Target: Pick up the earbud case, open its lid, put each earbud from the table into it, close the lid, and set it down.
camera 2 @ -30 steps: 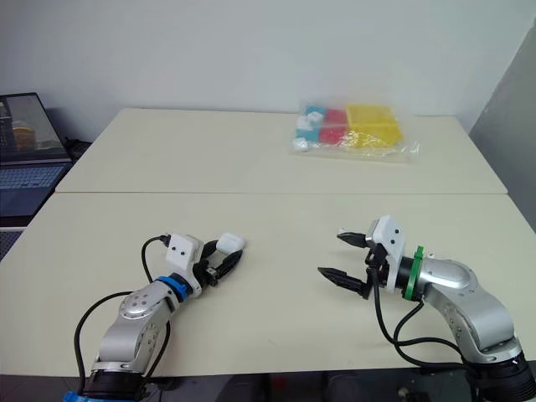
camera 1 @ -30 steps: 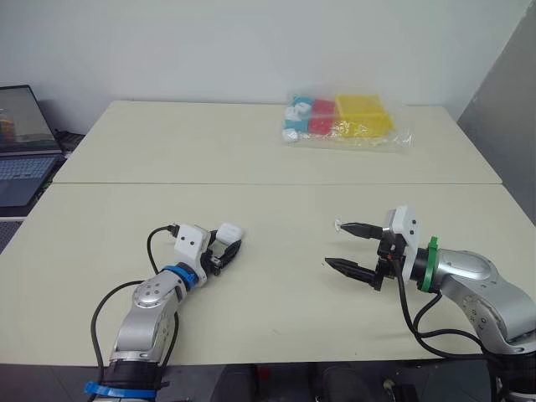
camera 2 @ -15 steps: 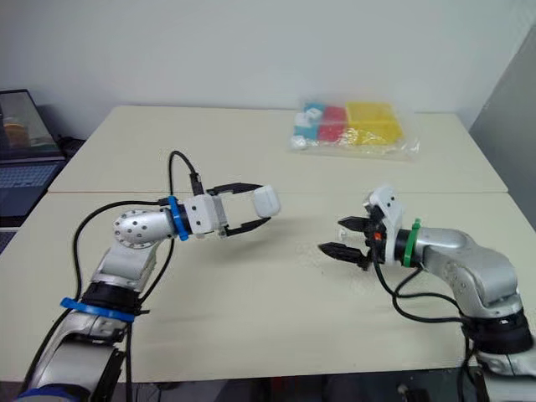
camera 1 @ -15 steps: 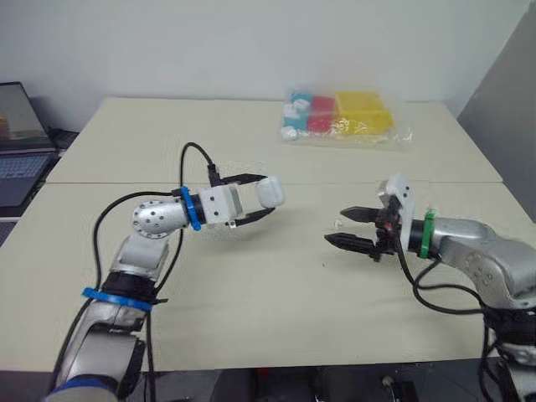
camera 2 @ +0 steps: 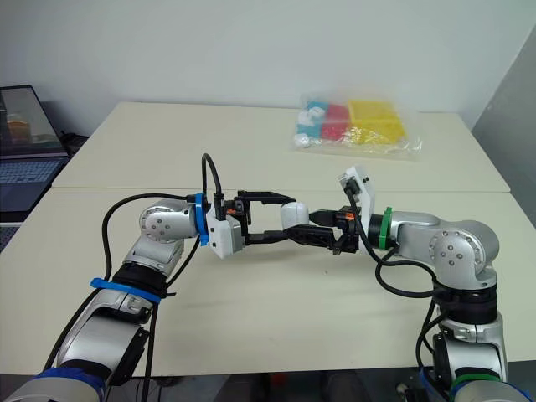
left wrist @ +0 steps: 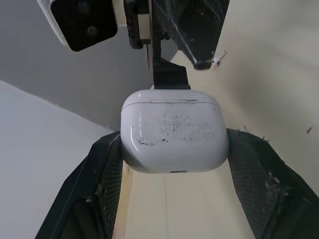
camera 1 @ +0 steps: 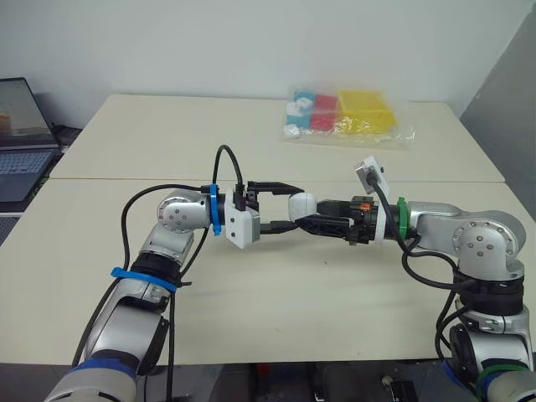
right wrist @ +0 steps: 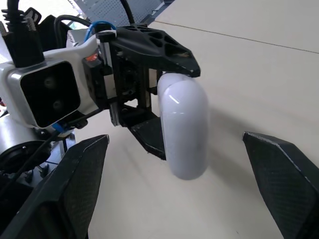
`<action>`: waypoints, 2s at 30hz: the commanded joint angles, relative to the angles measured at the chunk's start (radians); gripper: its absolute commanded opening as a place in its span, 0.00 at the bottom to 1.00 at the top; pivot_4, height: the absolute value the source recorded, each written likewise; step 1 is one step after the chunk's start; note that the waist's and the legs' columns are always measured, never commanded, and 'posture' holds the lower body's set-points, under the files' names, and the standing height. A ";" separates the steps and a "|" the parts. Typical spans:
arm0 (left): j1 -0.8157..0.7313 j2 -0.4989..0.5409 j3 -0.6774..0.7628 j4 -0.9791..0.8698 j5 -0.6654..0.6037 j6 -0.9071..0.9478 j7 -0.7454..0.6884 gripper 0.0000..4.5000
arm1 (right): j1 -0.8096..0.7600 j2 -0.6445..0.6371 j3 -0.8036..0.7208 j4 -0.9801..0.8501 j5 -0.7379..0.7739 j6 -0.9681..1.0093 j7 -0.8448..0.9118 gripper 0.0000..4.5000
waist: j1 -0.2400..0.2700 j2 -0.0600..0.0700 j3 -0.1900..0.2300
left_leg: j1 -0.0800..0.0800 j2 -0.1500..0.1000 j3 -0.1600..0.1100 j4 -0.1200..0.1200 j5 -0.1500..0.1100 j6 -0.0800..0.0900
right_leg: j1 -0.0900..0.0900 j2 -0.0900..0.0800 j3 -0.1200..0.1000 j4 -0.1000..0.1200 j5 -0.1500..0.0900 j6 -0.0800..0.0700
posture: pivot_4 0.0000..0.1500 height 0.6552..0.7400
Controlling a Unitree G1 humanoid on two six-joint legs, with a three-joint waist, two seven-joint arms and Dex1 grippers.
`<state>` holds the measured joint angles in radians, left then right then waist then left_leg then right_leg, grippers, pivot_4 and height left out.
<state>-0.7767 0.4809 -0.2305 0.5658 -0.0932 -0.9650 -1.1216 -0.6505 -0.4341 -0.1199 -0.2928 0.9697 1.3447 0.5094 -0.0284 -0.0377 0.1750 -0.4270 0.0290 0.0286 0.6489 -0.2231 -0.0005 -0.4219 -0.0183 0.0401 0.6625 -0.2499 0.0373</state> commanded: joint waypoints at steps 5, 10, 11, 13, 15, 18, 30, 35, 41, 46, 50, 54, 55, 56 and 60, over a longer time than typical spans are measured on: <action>-0.039 -0.007 -0.004 0.028 -0.004 -0.055 0.016 0.61 | -0.035 0.068 -0.055 0.007 0.053 0.032 -0.091 0.96 | 0.000 0.000 0.000 | 0.000 0.000 0.000 0.000 0.000 0.000 | 0.000 0.000 0.000 0.001 0.000 0.000 | 1.00 1.00; -0.045 -0.009 -0.001 0.040 0.002 -0.061 0.025 0.61 | -0.030 0.060 -0.040 0.003 0.053 0.031 -0.100 0.71 | 0.000 0.000 0.000 | 0.000 0.000 0.000 0.000 0.000 0.000 | 0.000 0.000 0.000 0.000 0.000 0.000 | 1.00 1.00; -0.045 -0.009 -0.001 0.041 0.002 -0.062 0.026 0.61 | -0.026 0.059 -0.036 0.000 0.052 0.030 -0.101 0.71 | 0.000 0.000 0.000 | 0.000 0.000 0.000 -0.001 0.000 0.000 | 0.000 0.000 0.000 0.001 0.000 0.000 | 1.00 1.00; -0.046 -0.008 -0.003 0.043 0.001 -0.064 0.027 0.61 | -0.021 0.061 -0.031 0.000 0.046 0.030 -0.107 0.71 | -0.001 0.000 0.000 | 0.000 0.000 -0.001 -0.001 0.000 0.000 | 0.000 0.000 0.000 0.001 0.000 0.000 | 1.00 1.00; -0.046 -0.007 -0.004 0.044 0.000 -0.066 0.029 0.61 | -0.019 0.064 -0.027 0.003 0.041 0.026 -0.113 0.71 | -0.001 0.000 0.000 | 0.000 0.000 -0.001 -0.001 0.000 0.000 | 0.000 0.000 0.000 0.001 0.000 0.000 | 1.00 1.00; -0.049 -0.010 -0.005 0.046 0.004 -0.068 0.034 0.61 | -0.019 0.065 -0.027 0.008 0.041 0.021 -0.117 0.71 | -0.001 0.000 0.000 | 0.000 0.000 0.000 0.000 0.000 0.000 | 0.000 0.000 0.000 0.001 0.000 0.000 | 1.00 1.00; -0.055 -0.028 -0.009 0.034 -0.006 -0.063 0.038 0.61 | -0.013 0.044 -0.016 0.015 0.032 -0.003 -0.097 0.34 | -0.001 0.000 0.000 | 0.000 0.000 0.000 0.000 0.000 0.000 | 0.000 0.000 0.000 0.001 0.000 0.000 | 1.00 1.00; -0.053 -0.028 -0.012 0.027 -0.013 -0.057 0.032 0.61 | -0.011 0.037 -0.006 0.016 0.026 -0.010 -0.087 0.18 | -0.001 0.000 0.000 | 0.000 0.000 0.000 0.000 0.000 0.000 | 0.000 0.000 0.000 0.001 0.000 0.000 | 1.00 1.00; -0.043 -0.020 -0.028 -0.009 -0.036 0.004 -0.004 0.61 | -0.025 0.028 -0.004 0.036 0.011 -0.031 -0.080 0.18 | -0.001 0.000 0.000 | 0.000 0.000 0.000 0.000 0.000 0.000 | 0.000 0.000 0.000 0.001 0.000 0.000 | 1.00 1.00; -0.041 0.022 -0.043 -0.148 -0.153 0.428 -0.121 0.97 | -0.025 -0.014 0.060 0.022 -0.075 -0.108 -0.035 0.18 | -0.003 0.000 0.000 | 0.000 0.000 0.000 0.000 0.000 0.000 | 0.000 0.001 0.000 0.001 0.000 0.000 | 1.00 1.00; -0.090 0.072 -0.044 -0.280 -0.219 0.801 -0.209 1.00 | -0.004 -0.105 0.205 -0.010 -0.224 -0.252 0.050 0.18 | -0.005 0.000 0.000 | 0.000 0.000 -0.001 0.001 0.000 0.000 | 0.000 0.001 0.000 0.002 0.000 0.000 | 1.00 1.00; -0.144 0.114 -0.070 -0.330 -0.189 0.999 -0.273 1.00 | 0.014 -0.203 0.375 -0.014 -0.438 -0.456 0.130 0.18 | -0.004 0.000 0.000 | 0.000 0.000 -0.001 0.001 0.000 0.000 | 0.000 0.003 0.000 0.001 0.000 0.000 | 1.00 1.00; -0.159 0.121 -0.082 -0.329 -0.159 1.023 -0.275 1.00 | 0.016 -0.224 0.418 -0.013 -0.499 -0.514 0.145 0.18 | -0.004 0.000 0.000 | 0.000 0.000 -0.001 0.001 0.000 0.000 | 0.000 0.003 0.000 0.001 0.000 0.001 | 1.00 1.00; -0.173 0.131 -0.102 -0.329 -0.124 1.061 -0.273 1.00 | 0.017 -0.233 0.440 -0.012 -0.533 -0.548 0.154 0.18 | -0.004 0.000 0.000 | 0.000 0.000 -0.001 0.001 0.000 0.000 | 0.000 0.003 0.000 0.001 -0.001 0.001 | 1.00 1.00; -0.197 0.139 -0.138 -0.350 -0.073 1.122 -0.302 1.00 | 0.020 -0.243 0.497 -0.004 -0.643 -0.640 0.180 0.18 | -0.004 0.000 0.000 | 0.000 -0.001 0.000 0.001 0.000 0.000 | -0.001 0.005 0.001 0.001 -0.001 0.001 | 1.00 1.00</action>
<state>-0.9492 0.6184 -0.3551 0.2523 -0.1819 0.1354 -1.3969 -0.6219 -0.6657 0.3701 -0.2750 0.3777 0.7631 0.6745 -0.0322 -0.0375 0.1751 -0.4268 0.0284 0.0281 0.6499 -0.2230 -0.0004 -0.4225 -0.0134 0.0407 0.6638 -0.2504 0.0383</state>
